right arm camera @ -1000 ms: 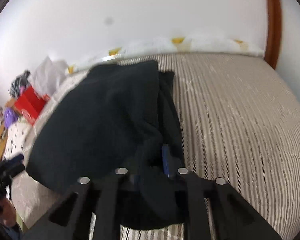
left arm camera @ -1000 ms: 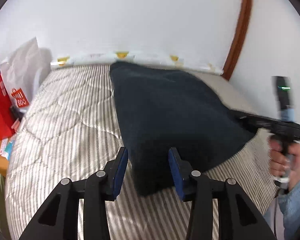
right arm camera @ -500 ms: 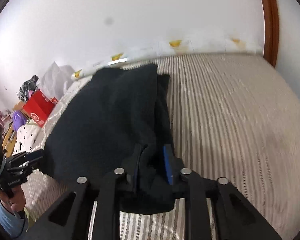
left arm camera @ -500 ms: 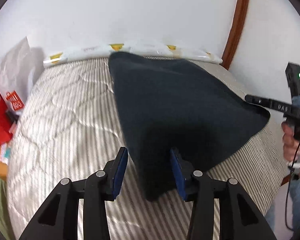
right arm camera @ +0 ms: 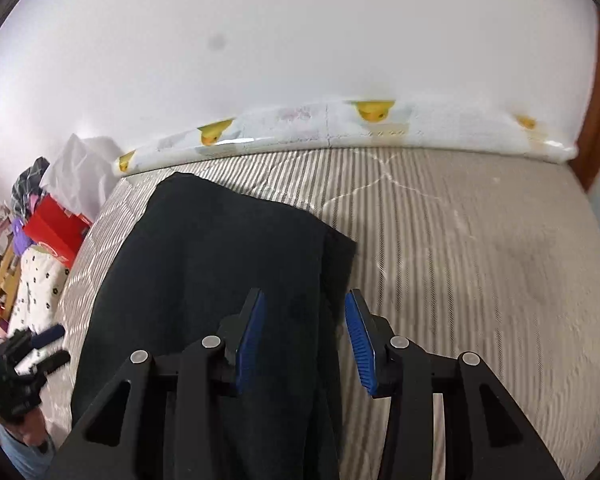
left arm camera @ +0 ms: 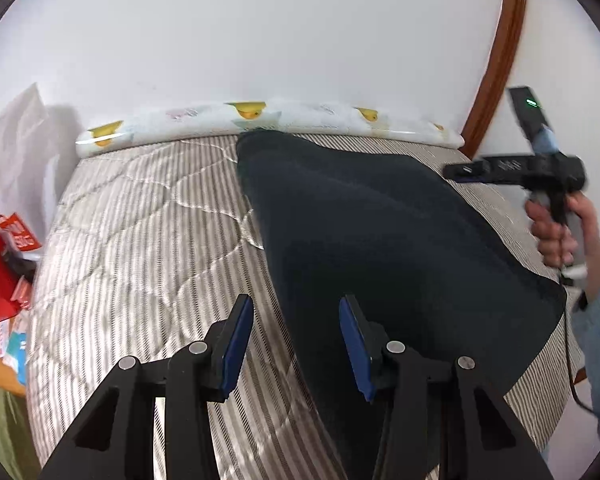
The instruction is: Fold small clothes
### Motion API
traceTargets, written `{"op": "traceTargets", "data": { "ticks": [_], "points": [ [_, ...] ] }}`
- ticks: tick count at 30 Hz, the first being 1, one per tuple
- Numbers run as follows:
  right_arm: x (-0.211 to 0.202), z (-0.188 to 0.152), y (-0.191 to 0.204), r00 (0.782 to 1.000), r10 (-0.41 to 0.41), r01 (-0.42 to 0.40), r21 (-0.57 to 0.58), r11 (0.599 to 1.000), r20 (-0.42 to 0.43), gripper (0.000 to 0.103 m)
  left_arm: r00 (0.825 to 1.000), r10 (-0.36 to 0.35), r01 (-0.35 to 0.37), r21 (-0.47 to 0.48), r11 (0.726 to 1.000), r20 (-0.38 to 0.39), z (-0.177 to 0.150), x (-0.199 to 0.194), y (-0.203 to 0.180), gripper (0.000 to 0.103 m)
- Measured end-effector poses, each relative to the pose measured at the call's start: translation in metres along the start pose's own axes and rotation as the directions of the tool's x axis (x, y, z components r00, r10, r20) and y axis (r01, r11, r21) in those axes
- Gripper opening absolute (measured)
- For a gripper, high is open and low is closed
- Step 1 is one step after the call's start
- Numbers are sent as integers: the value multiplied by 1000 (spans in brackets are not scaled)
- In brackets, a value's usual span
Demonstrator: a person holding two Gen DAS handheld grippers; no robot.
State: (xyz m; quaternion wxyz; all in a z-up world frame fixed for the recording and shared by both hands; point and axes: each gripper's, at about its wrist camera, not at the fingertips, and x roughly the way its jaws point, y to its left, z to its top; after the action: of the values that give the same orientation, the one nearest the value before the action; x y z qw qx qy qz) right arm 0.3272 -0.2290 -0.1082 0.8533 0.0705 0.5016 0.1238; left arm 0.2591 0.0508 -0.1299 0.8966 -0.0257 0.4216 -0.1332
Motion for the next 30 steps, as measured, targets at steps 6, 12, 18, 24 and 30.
{"op": "traceTargets", "data": {
  "ticks": [6,12,18,24,30],
  "points": [
    [47,21,-10,997,59,-55,68,996,-58,39,995,-102,100,-57,993,-19,0,17,13,42],
    [17,26,-8,989,88,-83,-52,995,116,9,988,-152,148,-107,983,-25,-2,21,22,42],
    [37,20,-39,996,82,-79,114,990,-22,18,993,-114,112,-77,991,-18,-5,17,15,42],
    [-30,-34,-30,998,50,-52,56,997,43,30,996,-92,91,-56,994,-6,-14,3,8,42],
    [-65,-102,-14,996,80,-80,-29,996,25,39,993,-116,116,-61,991,8,-26,-9,-4,43]
  ]
}}
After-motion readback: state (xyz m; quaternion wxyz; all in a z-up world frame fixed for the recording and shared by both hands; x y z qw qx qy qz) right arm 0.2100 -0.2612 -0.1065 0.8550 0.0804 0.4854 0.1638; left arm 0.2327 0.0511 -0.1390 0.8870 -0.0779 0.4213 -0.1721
